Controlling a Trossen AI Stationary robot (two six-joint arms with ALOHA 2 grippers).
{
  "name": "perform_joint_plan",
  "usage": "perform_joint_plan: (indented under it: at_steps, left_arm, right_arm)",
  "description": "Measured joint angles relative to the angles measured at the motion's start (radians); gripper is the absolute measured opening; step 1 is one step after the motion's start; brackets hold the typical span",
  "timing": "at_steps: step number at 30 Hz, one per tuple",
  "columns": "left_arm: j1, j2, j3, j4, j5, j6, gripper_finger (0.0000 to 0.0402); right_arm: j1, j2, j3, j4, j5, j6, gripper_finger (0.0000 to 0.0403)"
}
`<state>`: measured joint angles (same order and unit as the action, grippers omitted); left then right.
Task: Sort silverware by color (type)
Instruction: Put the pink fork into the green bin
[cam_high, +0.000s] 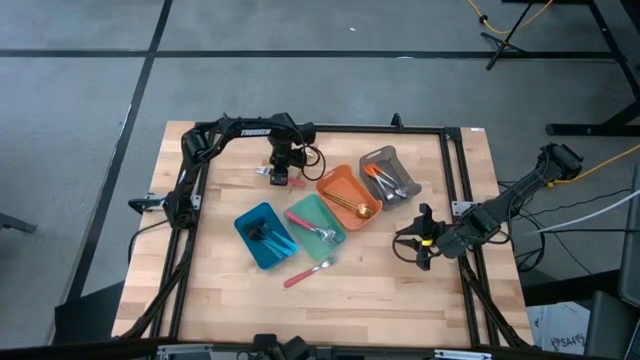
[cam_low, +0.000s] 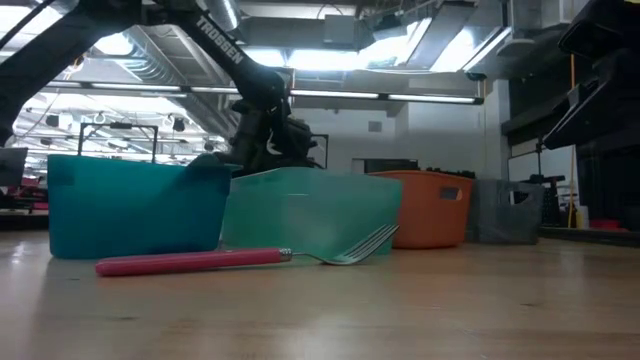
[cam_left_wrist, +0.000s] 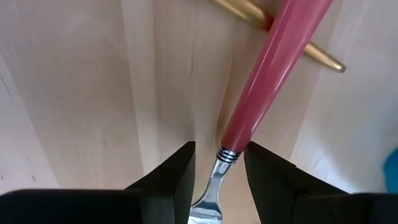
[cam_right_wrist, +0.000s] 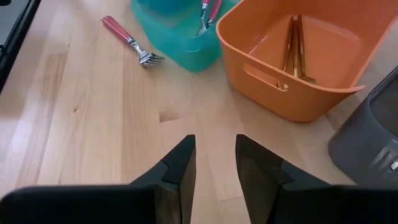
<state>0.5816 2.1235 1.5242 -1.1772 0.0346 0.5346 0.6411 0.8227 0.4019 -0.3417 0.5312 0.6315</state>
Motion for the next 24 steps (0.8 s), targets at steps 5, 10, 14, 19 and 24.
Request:
perform_joint_plan:
  at_steps: [5,10,14,19,24]
  left_arm:
    - [0.000,0.000,0.000,-0.006,-0.015,0.000,0.0131]
    - [0.000,0.000,0.000,0.003,-0.015,-0.006,0.0131]
    - [0.000,0.000,0.000,0.029,-0.015,-0.006,0.0131]
    - [0.000,0.000,0.000,0.029,-0.027,-0.008,0.0130]
    - [-0.008,0.000,0.000,0.028,-0.084,-0.008,0.0103]
  right_arm:
    - [0.000,0.000,0.000,0.000,0.000,0.000,0.0106]
    - [0.000,0.000,0.000,-0.001,0.000,0.000,0.0106]
    - [0.000,0.000,0.000,-0.001,0.000,0.000,0.0106]
    - [0.000,0.000,0.000,-0.001,0.000,0.000,0.0106]
    - [0.000,0.000,0.000,-0.001,0.000,0.000,0.0106]
